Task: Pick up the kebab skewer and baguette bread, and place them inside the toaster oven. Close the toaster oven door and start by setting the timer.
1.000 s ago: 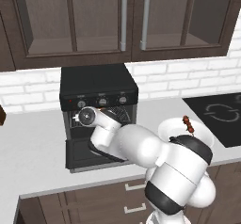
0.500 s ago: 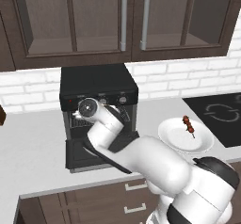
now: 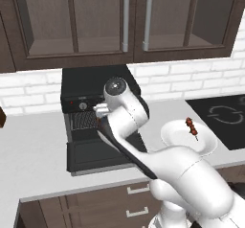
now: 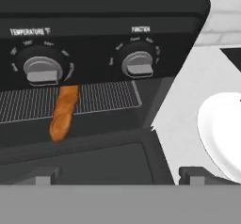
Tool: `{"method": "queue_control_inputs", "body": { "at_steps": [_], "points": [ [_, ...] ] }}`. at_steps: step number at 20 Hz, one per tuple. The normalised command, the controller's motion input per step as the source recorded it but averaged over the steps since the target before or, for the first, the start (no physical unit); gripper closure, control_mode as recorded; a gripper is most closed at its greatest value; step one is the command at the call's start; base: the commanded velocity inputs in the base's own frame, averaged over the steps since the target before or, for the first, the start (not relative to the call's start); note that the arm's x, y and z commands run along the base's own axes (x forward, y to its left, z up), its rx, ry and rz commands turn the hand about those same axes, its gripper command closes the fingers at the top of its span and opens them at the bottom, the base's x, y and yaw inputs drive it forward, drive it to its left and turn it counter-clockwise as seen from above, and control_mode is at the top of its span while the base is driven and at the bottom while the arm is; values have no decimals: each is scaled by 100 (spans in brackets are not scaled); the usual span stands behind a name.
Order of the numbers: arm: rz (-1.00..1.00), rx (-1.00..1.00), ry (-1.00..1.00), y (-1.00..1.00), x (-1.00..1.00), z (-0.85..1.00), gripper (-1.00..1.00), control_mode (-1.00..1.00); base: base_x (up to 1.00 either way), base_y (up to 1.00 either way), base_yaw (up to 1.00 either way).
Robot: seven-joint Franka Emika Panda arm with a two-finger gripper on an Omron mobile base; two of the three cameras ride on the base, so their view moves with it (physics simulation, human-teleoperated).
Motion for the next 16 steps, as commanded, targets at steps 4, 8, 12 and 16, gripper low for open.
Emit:
{"method": "queue_control_inputs", "body": {
  "at_steps": [4,8,12,16],
  "points": [
    [10,1,2,-99,-46,5,-100,-100,0,0,0],
    [11,8,0,-100,-2,0,-100,-100,0,0,0],
    [6,8,0,-100,1,0,-100,-100,0,0,0],
    [3,7,0,-88,5,-6,-100,-100,0,0,0]
  ]
}}
